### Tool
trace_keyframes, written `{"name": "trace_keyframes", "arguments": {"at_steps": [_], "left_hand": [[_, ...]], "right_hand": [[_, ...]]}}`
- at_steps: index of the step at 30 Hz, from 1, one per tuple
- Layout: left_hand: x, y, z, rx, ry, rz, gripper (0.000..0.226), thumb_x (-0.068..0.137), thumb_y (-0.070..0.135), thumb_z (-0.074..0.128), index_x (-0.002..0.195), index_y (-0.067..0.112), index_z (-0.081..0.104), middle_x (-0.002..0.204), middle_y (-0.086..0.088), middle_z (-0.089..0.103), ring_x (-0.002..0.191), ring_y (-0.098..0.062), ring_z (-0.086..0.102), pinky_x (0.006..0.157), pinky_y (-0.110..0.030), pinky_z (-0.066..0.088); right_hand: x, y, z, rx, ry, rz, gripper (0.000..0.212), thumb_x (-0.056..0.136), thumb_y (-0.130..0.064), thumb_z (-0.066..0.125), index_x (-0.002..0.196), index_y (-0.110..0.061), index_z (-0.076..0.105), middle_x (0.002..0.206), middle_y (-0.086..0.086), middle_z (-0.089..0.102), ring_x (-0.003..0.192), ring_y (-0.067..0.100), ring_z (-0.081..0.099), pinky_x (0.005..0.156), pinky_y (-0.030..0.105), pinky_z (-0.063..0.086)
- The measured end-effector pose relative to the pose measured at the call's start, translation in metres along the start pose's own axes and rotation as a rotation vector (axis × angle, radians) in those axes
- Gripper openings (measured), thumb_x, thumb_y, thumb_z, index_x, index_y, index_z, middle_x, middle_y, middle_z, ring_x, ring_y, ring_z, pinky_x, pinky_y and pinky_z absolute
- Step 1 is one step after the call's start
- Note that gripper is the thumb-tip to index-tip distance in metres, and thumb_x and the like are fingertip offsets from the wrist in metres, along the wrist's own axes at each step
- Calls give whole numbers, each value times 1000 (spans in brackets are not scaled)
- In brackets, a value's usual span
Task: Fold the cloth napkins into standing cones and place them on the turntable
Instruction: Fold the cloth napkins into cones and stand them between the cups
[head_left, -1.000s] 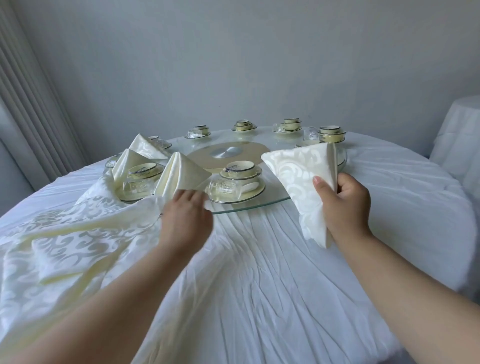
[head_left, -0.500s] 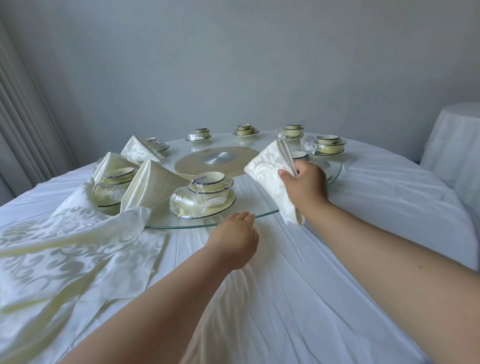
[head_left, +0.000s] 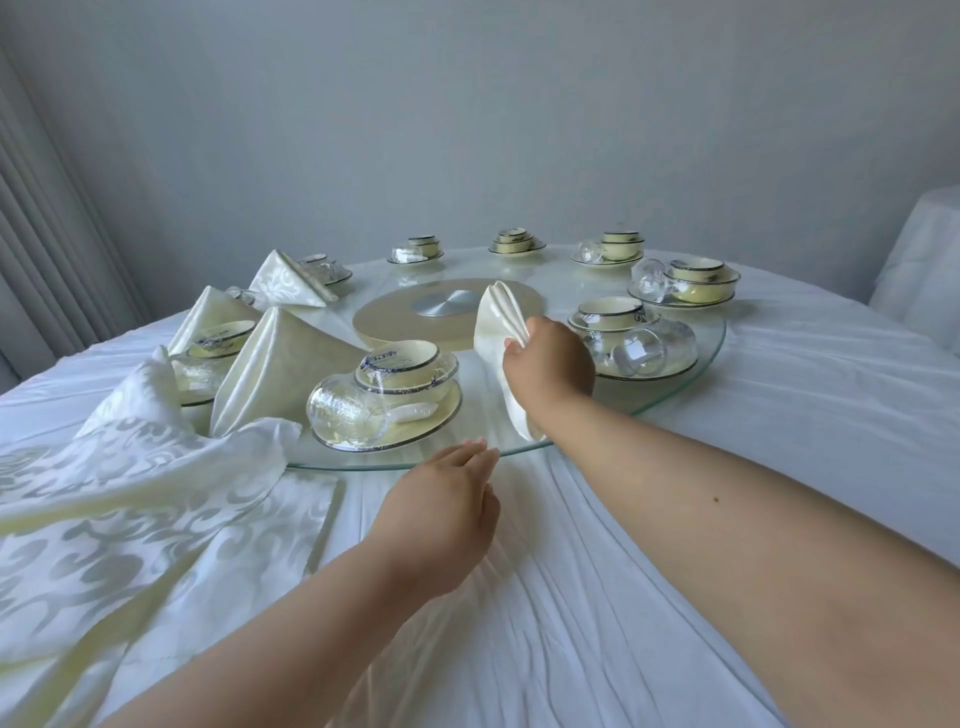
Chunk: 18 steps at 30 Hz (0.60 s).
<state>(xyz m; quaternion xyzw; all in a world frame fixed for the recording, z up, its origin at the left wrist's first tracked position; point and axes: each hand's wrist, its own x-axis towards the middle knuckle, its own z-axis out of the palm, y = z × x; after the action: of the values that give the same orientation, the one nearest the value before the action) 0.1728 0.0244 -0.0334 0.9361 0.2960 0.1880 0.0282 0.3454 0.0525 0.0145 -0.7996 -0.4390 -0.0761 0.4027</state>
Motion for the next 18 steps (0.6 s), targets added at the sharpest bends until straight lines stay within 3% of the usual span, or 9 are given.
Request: {"name": "trace_keyframes", "arguments": {"at_steps": [3,9,14,18], "left_hand": [[-3,-5,-3,-1,-8,2,47,97,21,35,144,19,40,153,2,35,143,-7,24,109,-22,31],[-6,-9,-12,-24,6,-27,45,99,20,36,143,20,41,151,5,38,140,-7,29,103,-16,27],[-3,-5,-20,-94,36,-133,45,98,23,38,144,20,37,143,3,47,125,-16,47,90,-24,38],[7,2,-22,-208,109,-198,43,97,18,38,140,18,37,136,-4,52,121,-19,49,86,-26,37]], "right_hand": [[-5,-2,10,-39,-56,19,16,93,-28,47,83,-16,46,97,8,63,89,33,59,66,29,35],[-10,-14,9,-76,-98,35,13,90,-25,49,89,-13,49,100,9,64,86,32,57,65,30,35],[-15,-15,8,-19,-153,62,33,88,-38,55,105,-10,47,106,9,62,98,33,60,67,31,38],[-20,-11,1,87,-168,66,57,86,-62,49,115,-13,43,106,6,63,97,30,60,74,35,45]]}}
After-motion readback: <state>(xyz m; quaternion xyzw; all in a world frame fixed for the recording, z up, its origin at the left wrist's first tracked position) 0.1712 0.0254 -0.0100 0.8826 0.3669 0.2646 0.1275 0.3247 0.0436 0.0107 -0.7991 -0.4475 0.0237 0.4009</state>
